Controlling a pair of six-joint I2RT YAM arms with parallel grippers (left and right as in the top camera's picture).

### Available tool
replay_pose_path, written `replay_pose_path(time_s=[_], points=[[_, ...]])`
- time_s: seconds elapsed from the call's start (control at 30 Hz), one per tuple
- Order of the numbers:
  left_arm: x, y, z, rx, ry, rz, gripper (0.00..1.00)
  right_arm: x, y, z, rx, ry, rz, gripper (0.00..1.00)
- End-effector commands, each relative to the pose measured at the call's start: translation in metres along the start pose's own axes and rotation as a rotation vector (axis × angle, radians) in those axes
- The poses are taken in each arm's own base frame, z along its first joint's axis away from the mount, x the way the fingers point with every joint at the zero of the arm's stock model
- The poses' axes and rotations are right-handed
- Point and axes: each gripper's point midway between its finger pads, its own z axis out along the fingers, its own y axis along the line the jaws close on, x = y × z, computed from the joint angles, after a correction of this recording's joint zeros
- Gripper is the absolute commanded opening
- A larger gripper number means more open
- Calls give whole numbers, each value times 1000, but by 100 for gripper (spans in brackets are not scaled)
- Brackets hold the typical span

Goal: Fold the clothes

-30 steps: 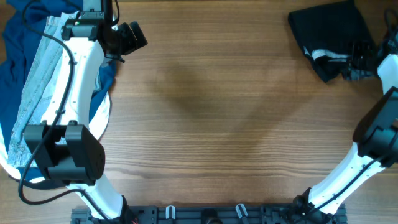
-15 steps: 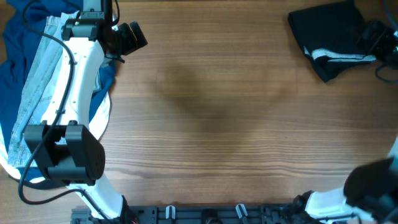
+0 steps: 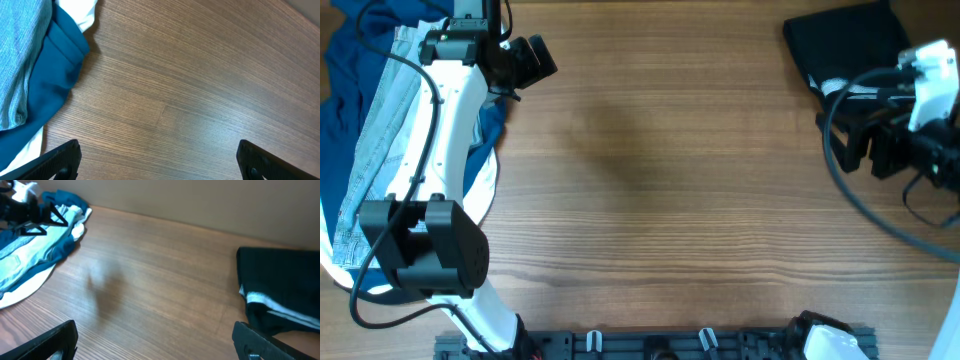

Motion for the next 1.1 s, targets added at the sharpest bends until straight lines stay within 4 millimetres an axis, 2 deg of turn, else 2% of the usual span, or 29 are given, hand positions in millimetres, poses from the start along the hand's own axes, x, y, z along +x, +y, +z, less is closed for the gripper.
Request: replay_pose_path(time_s=[0.0, 0.13, 0.3, 0.37, 0.47, 0.57, 0.63, 0.73, 0.77, 0.9, 1.0, 1.07], points=[[-1, -3, -2, 6, -5, 12, 100, -2, 8, -12, 22, -19, -21, 100], [-1, -3, -2, 6, -5, 12, 100, 2, -3, -14, 87, 3, -33, 100], [-1, -3, -2, 6, -5, 12, 100, 6, -14, -4, 99, 38, -108, 100], [-1, -3, -2, 6, -5, 12, 100, 1, -17, -5, 132, -12, -139, 100], [-1, -3, -2, 6, -5, 12, 100, -1, -22, -1, 208, -163, -27, 100], [-1, -3, -2, 6, -5, 12, 100, 22, -19, 11, 257, -263, 48, 100], [-1, -3, -2, 6, -5, 12, 100, 49, -9, 25, 245, -318, 12, 100], [-1, -3, -2, 6, -5, 12, 100, 94, -7, 45, 259, -371, 105, 100], [-1, -3, -2, 6, -5, 12, 100, 114, -7, 55, 260, -388, 137, 100], [-1, -3, -2, 6, -5, 12, 100, 162, -2, 80, 261, -411, 147, 100], [-1, -3, -2, 6, -5, 12, 100, 181, -2, 85, 294, -428, 137, 100], [-1, -3, -2, 6, -5, 12, 100, 184, -6, 80, 341, -468, 133, 100]])
